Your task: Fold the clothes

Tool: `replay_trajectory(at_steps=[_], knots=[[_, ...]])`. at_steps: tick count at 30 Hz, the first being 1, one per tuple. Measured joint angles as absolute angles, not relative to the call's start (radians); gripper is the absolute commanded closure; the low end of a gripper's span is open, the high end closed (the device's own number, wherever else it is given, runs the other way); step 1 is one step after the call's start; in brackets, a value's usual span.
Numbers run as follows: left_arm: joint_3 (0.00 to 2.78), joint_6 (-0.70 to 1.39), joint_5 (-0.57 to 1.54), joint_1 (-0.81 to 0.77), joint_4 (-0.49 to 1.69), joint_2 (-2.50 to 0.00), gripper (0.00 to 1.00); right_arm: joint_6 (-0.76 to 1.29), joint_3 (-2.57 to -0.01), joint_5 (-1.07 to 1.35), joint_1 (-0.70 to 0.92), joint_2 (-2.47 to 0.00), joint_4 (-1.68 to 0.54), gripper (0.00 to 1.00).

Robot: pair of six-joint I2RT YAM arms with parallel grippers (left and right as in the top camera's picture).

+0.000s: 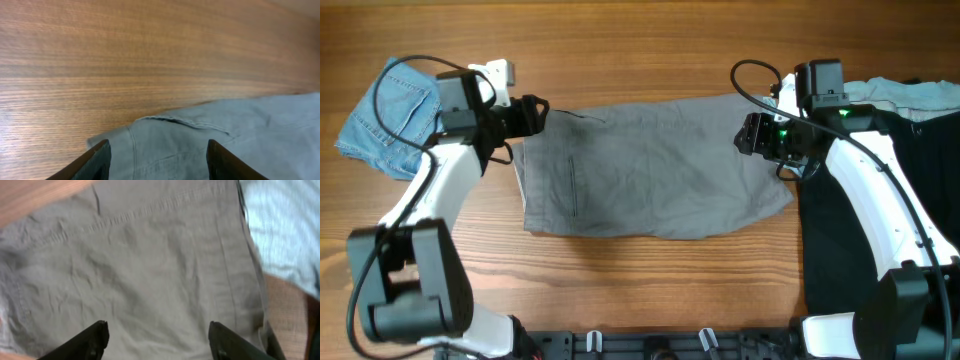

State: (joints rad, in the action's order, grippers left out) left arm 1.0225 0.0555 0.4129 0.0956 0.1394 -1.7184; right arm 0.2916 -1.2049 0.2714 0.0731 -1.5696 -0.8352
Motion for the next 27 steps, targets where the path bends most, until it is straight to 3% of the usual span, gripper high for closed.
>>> replay_trajectory(at_steps=[3,5,9,12,13,17,20,22,24,27], knots=[[1.023,0.052,0.366,0.091,0.104,-1.806,0.40,0.294,-1.205,0.262,0.073,-1.570,-0.806,0.11],[1.023,0.049,0.349,0.091,0.084,-1.857,0.34,0.296,-1.205,0.244,0.073,-1.570,-0.778,0.05],[1.023,0.041,0.292,0.092,0.044,-1.879,0.20,0.306,-1.203,0.200,0.073,-1.570,-0.704,0.05],[1.023,0.040,0.262,0.098,0.044,-1.879,0.18,0.306,-1.203,0.193,0.073,-1.570,-0.701,0.04],[1.023,0.039,0.257,0.105,0.044,-1.879,0.21,0.306,-1.203,0.190,0.073,-1.571,-0.701,0.04],[1.023,0.035,0.274,0.128,0.044,-1.879,0.46,0.306,-1.203,0.189,0.073,-1.571,-0.695,0.04],[1.023,0.038,0.334,0.126,0.020,-1.888,0.51,0.306,-1.203,0.189,0.073,-1.571,-0.677,0.04],[1.023,0.038,0.369,0.126,-0.001,-1.917,0.67,0.306,-1.203,0.186,0.073,-1.571,-0.669,0.04],[1.023,0.043,0.403,0.126,-0.006,-1.952,0.94,0.306,-1.203,0.173,0.073,-1.571,-0.663,0.04],[1.023,0.052,0.457,0.126,-0.008,-1.962,0.96,0.309,-1.203,0.115,0.073,-1.573,-0.648,0.07]])
